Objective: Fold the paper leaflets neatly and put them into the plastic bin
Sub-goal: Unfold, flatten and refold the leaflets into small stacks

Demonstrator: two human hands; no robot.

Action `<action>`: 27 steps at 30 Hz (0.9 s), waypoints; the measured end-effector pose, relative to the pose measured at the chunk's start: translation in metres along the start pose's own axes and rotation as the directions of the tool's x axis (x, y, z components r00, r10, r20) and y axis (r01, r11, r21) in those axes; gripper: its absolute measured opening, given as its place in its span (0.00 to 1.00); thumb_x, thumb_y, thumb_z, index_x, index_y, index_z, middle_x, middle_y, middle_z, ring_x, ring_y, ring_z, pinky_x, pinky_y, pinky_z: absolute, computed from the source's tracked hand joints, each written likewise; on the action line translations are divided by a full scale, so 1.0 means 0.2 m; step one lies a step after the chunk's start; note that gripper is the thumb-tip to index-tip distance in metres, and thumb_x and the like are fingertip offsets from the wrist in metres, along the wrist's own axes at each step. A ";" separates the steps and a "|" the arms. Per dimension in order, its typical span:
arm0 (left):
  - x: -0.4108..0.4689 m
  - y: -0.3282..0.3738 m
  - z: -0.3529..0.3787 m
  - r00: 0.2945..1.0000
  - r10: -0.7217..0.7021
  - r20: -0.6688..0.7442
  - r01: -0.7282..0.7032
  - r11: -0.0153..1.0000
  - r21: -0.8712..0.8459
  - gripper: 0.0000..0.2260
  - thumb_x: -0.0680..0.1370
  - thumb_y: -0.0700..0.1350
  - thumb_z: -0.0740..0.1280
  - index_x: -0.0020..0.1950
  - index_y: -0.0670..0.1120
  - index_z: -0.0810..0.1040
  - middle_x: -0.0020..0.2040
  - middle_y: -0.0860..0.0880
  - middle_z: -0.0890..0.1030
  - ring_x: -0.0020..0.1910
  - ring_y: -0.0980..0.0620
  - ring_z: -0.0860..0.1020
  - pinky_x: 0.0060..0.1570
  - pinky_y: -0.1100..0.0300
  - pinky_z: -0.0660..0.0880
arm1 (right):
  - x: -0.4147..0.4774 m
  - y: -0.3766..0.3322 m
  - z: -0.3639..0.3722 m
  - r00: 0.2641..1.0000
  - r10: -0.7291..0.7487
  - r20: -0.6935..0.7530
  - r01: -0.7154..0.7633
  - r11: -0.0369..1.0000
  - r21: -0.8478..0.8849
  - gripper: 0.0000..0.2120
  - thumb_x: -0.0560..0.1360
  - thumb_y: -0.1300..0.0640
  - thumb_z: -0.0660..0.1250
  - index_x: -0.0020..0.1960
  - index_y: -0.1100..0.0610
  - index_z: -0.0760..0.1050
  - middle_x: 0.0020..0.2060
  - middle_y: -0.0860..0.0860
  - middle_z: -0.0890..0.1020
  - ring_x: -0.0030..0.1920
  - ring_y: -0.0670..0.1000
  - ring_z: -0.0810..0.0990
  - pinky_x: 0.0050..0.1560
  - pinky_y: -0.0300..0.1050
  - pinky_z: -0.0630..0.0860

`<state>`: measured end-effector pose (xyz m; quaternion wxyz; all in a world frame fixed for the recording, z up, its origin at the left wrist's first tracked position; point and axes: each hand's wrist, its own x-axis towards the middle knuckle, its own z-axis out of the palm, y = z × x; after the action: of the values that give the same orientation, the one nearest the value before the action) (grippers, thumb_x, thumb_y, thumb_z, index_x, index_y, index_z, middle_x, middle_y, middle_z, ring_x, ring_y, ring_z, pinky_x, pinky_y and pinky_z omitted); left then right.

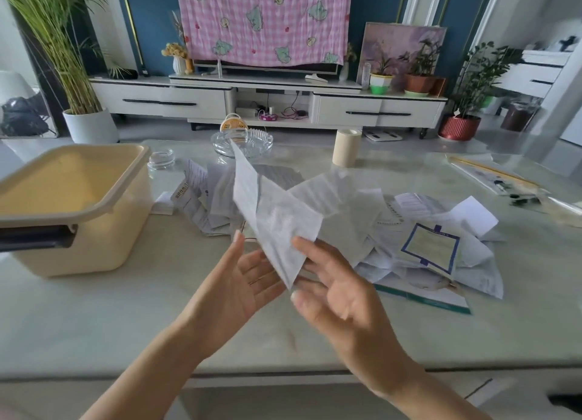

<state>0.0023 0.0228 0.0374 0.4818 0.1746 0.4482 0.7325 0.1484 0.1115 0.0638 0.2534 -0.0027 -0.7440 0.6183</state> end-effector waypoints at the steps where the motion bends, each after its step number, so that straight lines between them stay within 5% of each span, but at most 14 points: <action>1: 0.00 -0.01 0.00 0.999 -0.013 0.043 0.011 0.999 0.040 0.31 0.75 0.65 0.54 0.68 0.43 0.71 0.62 0.42 0.78 0.62 0.44 0.76 0.60 0.50 0.75 | 0.00 -0.01 0.00 0.998 0.049 -0.043 -0.043 0.991 0.128 0.23 0.73 0.61 0.65 0.67 0.55 0.69 0.63 0.50 0.76 0.64 0.49 0.75 0.61 0.42 0.72; 5: 0.00 -0.05 0.04 0.994 -0.061 0.093 0.069 0.994 -0.079 0.27 0.75 0.63 0.54 0.66 0.49 0.74 0.64 0.43 0.77 0.64 0.46 0.75 0.65 0.44 0.66 | 0.04 0.01 -0.01 0.949 0.277 -0.152 -0.170 0.852 0.495 0.20 0.70 0.59 0.65 0.62 0.60 0.74 0.53 0.54 0.83 0.55 0.53 0.82 0.52 0.45 0.79; 9: 0.00 -0.06 0.05 1.000 0.004 -0.001 -0.004 0.983 -0.183 0.19 0.79 0.52 0.56 0.59 0.42 0.79 0.56 0.41 0.82 0.53 0.47 0.81 0.53 0.52 0.75 | 0.06 0.08 -0.02 0.858 0.470 -0.205 -0.306 0.790 0.531 0.13 0.76 0.61 0.64 0.59 0.62 0.76 0.53 0.56 0.83 0.54 0.54 0.82 0.51 0.47 0.78; 12: 0.01 -0.05 0.03 0.995 0.035 -0.090 -0.044 0.994 -0.102 0.15 0.80 0.49 0.56 0.59 0.43 0.76 0.53 0.43 0.83 0.50 0.47 0.82 0.54 0.50 0.74 | 0.07 0.10 -0.04 0.836 0.479 -0.269 -0.320 0.822 0.472 0.13 0.74 0.60 0.65 0.57 0.62 0.77 0.50 0.54 0.84 0.51 0.52 0.83 0.49 0.46 0.78; 15: 0.01 -0.04 0.00 0.996 0.062 -0.068 -0.069 0.990 -0.119 0.24 0.77 0.57 0.55 0.65 0.44 0.74 0.59 0.42 0.80 0.59 0.43 0.78 0.60 0.45 0.71 | 0.07 0.07 -0.07 0.856 0.449 -0.257 -0.303 0.838 0.455 0.16 0.68 0.57 0.68 0.54 0.60 0.79 0.47 0.53 0.85 0.49 0.50 0.83 0.45 0.42 0.78; 18: 0.02 -0.05 -0.04 0.999 0.035 -0.023 -0.040 0.966 -0.254 0.34 0.75 0.68 0.48 0.66 0.45 0.72 0.63 0.40 0.77 0.63 0.40 0.75 0.59 0.41 0.74 | 0.10 0.02 -0.10 0.871 0.426 -0.244 -0.265 0.827 0.496 0.17 0.64 0.61 0.69 0.53 0.60 0.79 0.45 0.54 0.85 0.42 0.50 0.83 0.40 0.39 0.79; 21: 0.04 -0.05 -0.06 0.997 0.017 -0.071 -0.041 0.937 -0.348 0.33 0.75 0.67 0.49 0.65 0.43 0.72 0.61 0.39 0.78 0.62 0.39 0.75 0.60 0.37 0.70 | 0.18 -0.02 -0.20 0.858 0.432 -0.277 -0.199 0.778 0.596 0.18 0.63 0.65 0.67 0.52 0.59 0.78 0.41 0.54 0.83 0.36 0.49 0.82 0.33 0.39 0.79; 27: 0.08 -0.05 0.00 0.947 0.200 -0.251 -0.186 0.979 0.080 0.16 0.79 0.46 0.58 0.66 0.44 0.72 0.56 0.43 0.81 0.54 0.46 0.79 0.57 0.47 0.74 | 0.35 0.06 -0.54 0.677 0.494 -0.546 -0.121 0.806 0.579 0.09 0.74 0.70 0.63 0.48 0.59 0.78 0.37 0.52 0.83 0.36 0.48 0.81 0.34 0.37 0.80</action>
<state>0.0008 0.0374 0.0272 0.3403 0.1340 0.5079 0.7799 0.1247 0.2367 0.0899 0.3845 -0.2909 -0.4023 0.7783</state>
